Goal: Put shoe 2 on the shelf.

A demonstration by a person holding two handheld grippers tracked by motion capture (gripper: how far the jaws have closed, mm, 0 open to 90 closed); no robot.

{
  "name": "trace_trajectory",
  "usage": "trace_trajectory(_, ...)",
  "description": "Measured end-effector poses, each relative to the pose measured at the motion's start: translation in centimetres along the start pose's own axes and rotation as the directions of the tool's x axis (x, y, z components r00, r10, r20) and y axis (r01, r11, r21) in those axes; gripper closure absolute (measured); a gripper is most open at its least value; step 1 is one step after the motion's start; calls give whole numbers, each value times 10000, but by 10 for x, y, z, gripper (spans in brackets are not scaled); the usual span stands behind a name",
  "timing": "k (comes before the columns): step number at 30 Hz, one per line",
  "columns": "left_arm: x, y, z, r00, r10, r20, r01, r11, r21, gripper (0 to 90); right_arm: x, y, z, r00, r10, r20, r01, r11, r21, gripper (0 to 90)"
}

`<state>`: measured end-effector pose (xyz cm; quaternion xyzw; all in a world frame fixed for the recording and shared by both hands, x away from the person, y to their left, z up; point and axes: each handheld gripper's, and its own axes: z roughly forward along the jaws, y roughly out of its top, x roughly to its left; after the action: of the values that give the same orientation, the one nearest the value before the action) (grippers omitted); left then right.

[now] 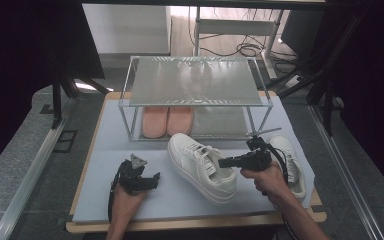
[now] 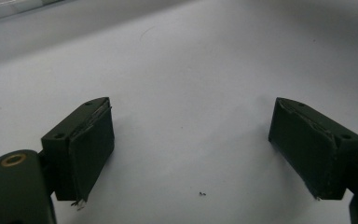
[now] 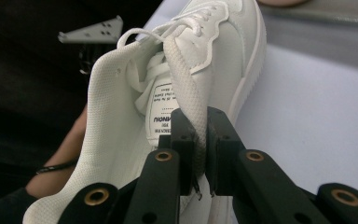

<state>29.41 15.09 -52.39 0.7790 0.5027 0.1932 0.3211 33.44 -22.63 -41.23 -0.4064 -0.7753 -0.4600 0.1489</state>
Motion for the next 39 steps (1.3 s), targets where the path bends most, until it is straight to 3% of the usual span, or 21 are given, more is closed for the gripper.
trace_trajectory(22, 0, 0, 0, 10000, -8, -2, 8, 10000, 6, 143, 19, 39, -16, 9893, 139, -1452, -263, 9961, -837, 832)
trace_trajectory(39, 0, 0, 0, 10000, -7, 16, 7, 10000, 8, 143, 30, 71, -13, 9693, 269, -2442, -663, 9858, -1546, 832)
